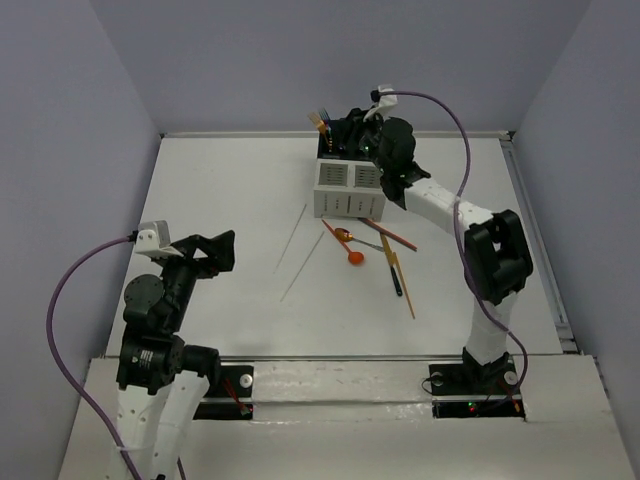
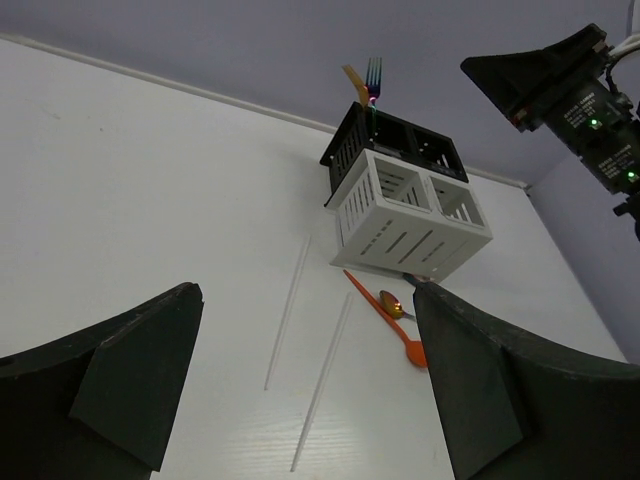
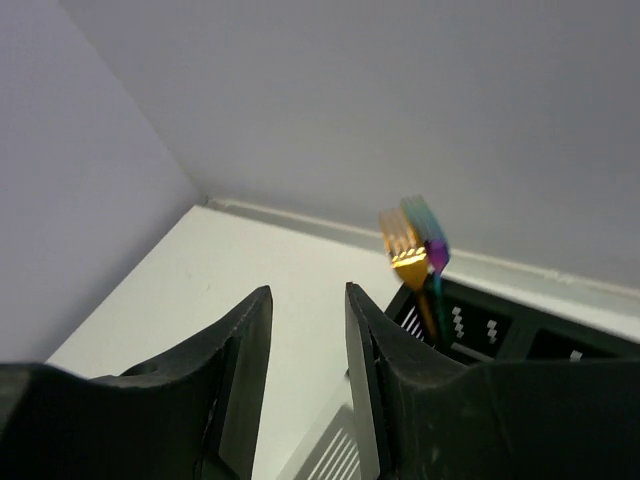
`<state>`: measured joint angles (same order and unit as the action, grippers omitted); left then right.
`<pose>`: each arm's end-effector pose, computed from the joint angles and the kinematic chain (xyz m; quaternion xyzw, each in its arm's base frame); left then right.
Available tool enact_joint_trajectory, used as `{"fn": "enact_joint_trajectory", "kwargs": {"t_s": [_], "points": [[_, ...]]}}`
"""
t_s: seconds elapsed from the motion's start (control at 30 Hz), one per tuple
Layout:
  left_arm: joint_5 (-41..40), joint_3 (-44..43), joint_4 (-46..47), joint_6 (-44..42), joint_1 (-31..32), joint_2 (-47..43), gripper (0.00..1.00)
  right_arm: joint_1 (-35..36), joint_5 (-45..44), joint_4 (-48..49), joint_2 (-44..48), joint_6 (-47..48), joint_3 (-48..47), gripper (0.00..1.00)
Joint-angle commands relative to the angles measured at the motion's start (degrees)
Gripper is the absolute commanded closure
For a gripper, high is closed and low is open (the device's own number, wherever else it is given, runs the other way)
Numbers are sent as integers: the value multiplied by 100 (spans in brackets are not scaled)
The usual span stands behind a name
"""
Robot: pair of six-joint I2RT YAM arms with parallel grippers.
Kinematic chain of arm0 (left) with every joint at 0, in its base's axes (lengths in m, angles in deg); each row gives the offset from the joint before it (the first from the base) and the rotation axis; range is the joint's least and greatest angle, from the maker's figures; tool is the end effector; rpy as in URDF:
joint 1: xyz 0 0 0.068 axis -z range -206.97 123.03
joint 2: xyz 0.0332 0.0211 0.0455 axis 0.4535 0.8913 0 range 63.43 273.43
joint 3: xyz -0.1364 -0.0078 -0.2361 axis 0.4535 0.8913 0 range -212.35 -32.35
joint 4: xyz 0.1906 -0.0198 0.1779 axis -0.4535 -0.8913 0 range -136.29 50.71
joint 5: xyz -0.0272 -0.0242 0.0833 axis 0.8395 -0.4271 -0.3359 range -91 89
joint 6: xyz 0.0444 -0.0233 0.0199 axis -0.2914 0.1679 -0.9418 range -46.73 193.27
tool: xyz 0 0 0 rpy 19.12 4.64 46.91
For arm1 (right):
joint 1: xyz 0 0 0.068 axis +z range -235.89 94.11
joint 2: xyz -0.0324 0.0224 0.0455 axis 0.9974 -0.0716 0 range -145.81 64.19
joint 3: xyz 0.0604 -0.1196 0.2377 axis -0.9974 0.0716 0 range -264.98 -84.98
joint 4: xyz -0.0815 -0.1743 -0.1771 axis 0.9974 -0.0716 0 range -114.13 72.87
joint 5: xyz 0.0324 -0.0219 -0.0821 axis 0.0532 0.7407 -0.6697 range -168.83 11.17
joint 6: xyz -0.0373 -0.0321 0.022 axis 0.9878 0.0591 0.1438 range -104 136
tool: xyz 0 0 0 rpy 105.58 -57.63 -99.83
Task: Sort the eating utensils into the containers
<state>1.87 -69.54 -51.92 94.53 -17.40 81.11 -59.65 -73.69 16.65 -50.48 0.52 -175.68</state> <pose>0.0867 -0.0165 0.3451 -0.0489 0.6616 -0.2149 0.7167 0.4348 0.2180 0.3273 -0.0945 0.6374 0.2992 0.7038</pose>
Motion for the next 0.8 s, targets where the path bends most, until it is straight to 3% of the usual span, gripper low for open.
{"fn": "enact_joint_trajectory", "kwargs": {"t_s": [0.0, 0.17, 0.4, 0.77], "points": [[90, -60, 322, -69, -51, -150, 1, 661, -338, -1609, 928, -490, 770, 59], [152, -43, 322, -60, 10, -203, 1, 1453, -1269, -2715, 1465, -438, 1686, 57], [161, -25, 331, -43, 124, -378, 1, 2130, -2044, -3773, 1667, -841, 2169, 43], [91, -34, 295, -34, 283, -528, 1, 2333, -2053, -4213, 534, -1290, 1538, 40]]}}
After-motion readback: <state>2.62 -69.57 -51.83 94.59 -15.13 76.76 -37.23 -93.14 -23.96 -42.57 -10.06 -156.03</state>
